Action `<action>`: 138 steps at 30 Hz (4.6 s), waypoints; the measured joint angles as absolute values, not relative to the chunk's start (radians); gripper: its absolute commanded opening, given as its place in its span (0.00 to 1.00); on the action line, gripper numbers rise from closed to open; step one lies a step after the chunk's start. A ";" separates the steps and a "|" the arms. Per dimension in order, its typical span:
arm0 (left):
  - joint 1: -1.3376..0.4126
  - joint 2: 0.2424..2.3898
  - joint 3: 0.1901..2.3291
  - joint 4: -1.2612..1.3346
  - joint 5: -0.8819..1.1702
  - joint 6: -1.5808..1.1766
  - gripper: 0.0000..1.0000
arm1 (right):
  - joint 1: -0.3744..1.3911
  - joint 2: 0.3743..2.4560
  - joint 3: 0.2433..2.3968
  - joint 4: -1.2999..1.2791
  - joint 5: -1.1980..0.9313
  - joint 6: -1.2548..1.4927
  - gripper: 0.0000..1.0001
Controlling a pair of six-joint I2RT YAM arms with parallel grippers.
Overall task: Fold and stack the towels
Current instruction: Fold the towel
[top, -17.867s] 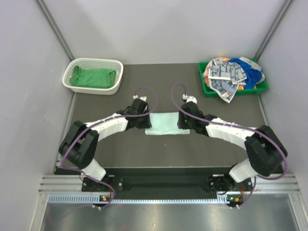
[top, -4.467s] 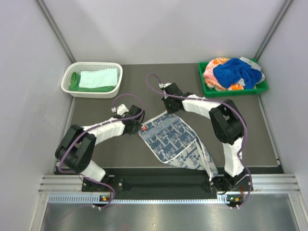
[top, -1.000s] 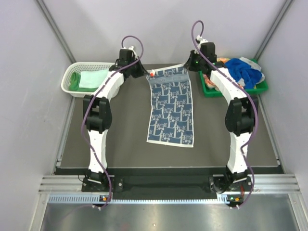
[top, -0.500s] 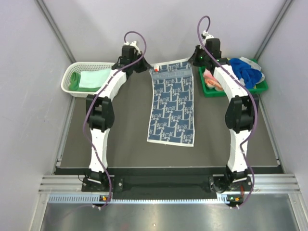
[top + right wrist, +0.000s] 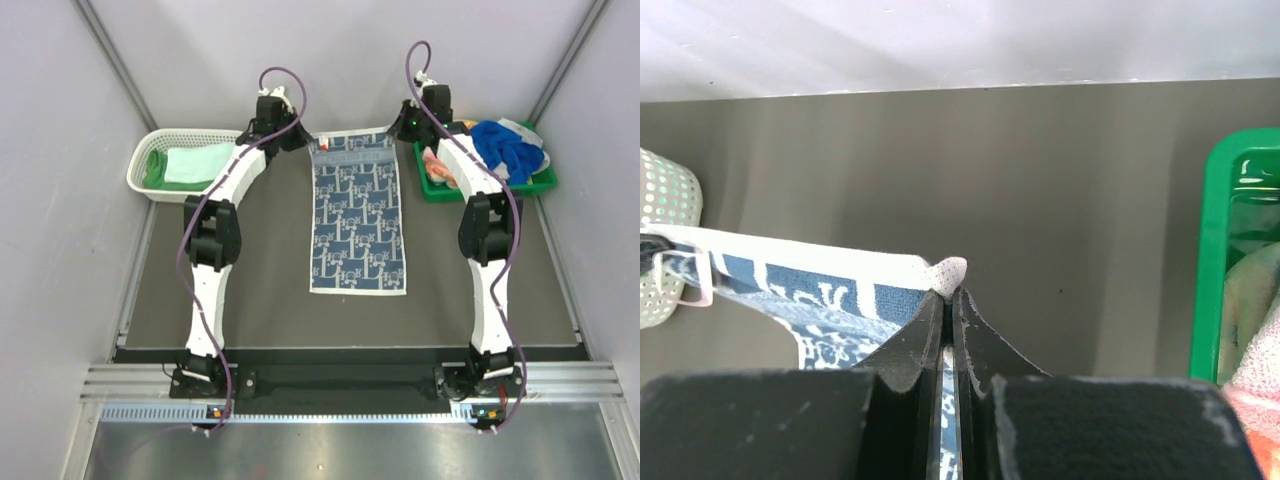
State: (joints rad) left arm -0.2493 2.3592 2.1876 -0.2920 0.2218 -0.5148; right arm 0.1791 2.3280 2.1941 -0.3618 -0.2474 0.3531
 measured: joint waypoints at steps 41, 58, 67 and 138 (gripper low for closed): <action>-0.472 1.629 1.052 -0.080 0.118 -0.492 0.00 | 0.242 1.319 0.759 -0.035 -0.237 0.488 0.00; -0.506 1.494 1.003 -0.104 0.064 -0.484 0.00 | 0.279 1.185 0.675 -0.042 -0.221 0.501 0.00; -0.533 1.493 0.916 -0.113 0.059 -0.489 0.00 | 0.300 1.185 0.580 -0.020 -0.223 0.517 0.00; -0.566 1.500 0.682 -0.060 0.115 -0.439 0.24 | 0.559 1.224 0.527 -0.054 0.071 0.536 0.32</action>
